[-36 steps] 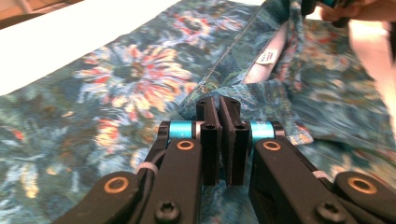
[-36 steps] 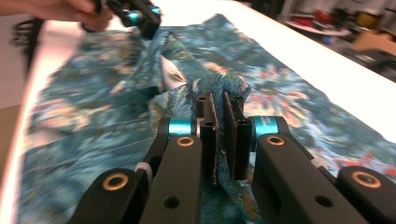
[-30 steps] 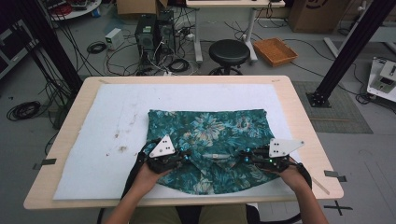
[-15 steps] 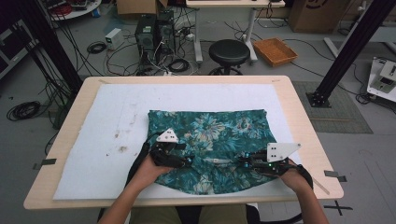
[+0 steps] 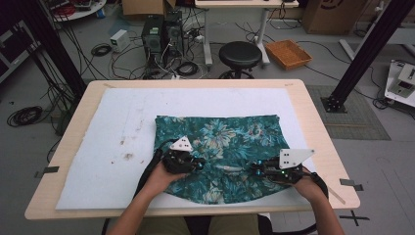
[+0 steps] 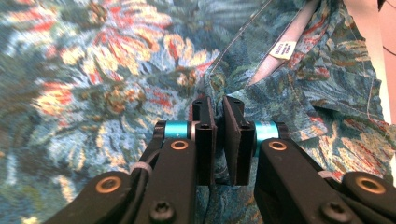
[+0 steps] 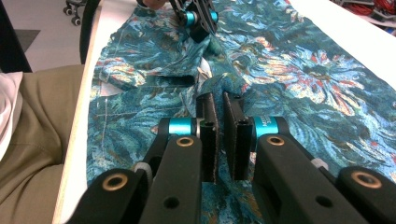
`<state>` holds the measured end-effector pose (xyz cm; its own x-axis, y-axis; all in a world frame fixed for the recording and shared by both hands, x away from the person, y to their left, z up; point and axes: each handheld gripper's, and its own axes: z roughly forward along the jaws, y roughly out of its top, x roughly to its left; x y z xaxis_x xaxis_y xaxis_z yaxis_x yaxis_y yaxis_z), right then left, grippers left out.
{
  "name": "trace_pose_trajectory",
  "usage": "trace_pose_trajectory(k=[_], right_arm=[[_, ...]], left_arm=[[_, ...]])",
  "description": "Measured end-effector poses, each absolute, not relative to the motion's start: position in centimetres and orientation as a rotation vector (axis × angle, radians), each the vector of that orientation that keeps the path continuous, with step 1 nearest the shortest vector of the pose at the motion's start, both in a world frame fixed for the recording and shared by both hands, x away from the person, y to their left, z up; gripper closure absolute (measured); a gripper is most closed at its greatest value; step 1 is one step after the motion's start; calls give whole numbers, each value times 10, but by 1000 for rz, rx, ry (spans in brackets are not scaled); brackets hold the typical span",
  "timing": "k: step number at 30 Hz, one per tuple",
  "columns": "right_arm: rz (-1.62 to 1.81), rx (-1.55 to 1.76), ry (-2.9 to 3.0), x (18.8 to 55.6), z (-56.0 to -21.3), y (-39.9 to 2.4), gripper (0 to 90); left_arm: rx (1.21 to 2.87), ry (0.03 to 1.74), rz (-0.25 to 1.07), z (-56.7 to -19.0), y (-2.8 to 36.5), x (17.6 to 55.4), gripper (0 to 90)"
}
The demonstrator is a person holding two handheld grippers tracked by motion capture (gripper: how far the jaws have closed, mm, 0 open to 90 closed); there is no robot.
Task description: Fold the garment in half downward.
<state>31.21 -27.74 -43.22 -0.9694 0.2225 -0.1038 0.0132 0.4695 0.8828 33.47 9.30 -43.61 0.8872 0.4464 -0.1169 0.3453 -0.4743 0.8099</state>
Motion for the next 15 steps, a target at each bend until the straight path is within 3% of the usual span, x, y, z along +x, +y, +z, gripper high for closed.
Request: trace_pose_trajectory(k=[3, 7, 9, 15], right_arm=[[1494, 238, 2526, 312, -431, -277, 843], [1490, 362, 2528, 316, -428, -279, 669], [1515, 435, 2530, 318, -425, -281, 631], [1577, 405, 2603, 314, -421, -273, 684]], left_arm=[[2087, 525, 206, -432, 95, 330, 845], [2041, 537, 256, -425, 100, 328, 848], [2016, 546, 272, -422, 104, 328, 849], [1975, 532, 314, -417, 106, 327, 850]])
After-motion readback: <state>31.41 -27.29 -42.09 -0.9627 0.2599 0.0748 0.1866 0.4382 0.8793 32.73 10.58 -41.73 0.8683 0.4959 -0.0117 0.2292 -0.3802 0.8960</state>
